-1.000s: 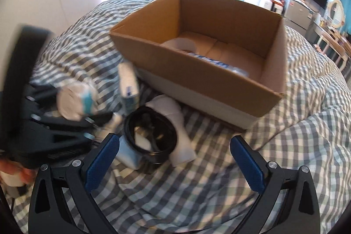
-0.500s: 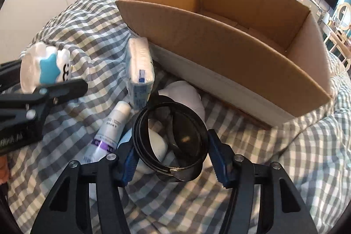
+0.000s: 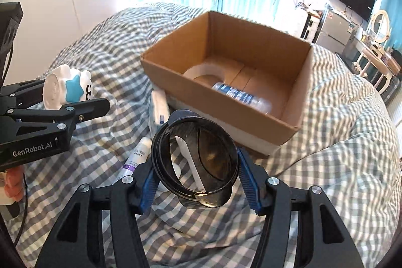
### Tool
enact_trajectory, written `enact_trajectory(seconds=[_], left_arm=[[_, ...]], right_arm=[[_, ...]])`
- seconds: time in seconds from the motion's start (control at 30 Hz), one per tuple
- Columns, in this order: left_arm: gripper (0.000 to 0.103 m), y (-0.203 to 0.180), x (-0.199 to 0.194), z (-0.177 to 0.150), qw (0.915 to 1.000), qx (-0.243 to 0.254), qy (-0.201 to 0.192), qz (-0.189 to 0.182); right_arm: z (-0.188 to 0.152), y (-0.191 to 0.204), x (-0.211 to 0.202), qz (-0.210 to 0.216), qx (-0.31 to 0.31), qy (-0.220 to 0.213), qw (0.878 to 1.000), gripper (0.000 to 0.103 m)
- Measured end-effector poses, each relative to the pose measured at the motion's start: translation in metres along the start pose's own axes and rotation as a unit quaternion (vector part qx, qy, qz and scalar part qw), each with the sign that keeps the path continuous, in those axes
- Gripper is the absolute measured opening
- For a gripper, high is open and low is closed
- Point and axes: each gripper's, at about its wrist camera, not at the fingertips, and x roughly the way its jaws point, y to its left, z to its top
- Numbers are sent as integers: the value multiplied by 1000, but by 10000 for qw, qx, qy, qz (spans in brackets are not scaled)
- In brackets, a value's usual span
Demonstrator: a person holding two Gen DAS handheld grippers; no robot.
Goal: Organize objects
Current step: 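Carry the white container and black ring into the box and release both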
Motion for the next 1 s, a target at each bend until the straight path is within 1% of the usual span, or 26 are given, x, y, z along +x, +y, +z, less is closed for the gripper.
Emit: enact_trajectory(seconds=[0.07, 0.3, 0.43, 0.53, 0.67, 0.77, 0.83, 0.9, 1.0], left_arm=[[55, -2, -7, 4, 10000, 0, -90, -10], [55, -12, -28, 24, 9991, 20, -423, -67], [55, -18, -35, 42, 9981, 79, -599, -146], [55, -24, -35, 55, 9974, 184, -676, -140], [55, -31, -30, 77, 9961, 379, -786, -161], [55, -34, -21, 94, 9958, 424, -764, -268], [55, -36, -13, 104, 9954, 499, -768, -297], [55, -40, -2, 116, 9949, 604, -771, -242], [55, -44, 21, 132, 9953, 649, -668, -265]], right_arm=[[2, 3, -3, -44, -15, -57, 10000, 57], [11, -5, -34, -182, -5, -371, 9991, 57], [26, -15, -44, -276, 36, -489, 9984, 57], [41, -25, -50, -353, 79, -629, 9974, 57], [65, -37, -51, -456, 140, -798, 9957, 57], [86, -49, -46, -523, 195, -886, 9945, 57], [102, -58, -39, -548, 251, -927, 9939, 57], [117, -68, -31, -568, 317, -961, 9932, 57], [133, -81, -12, -569, 405, -912, 9934, 57]])
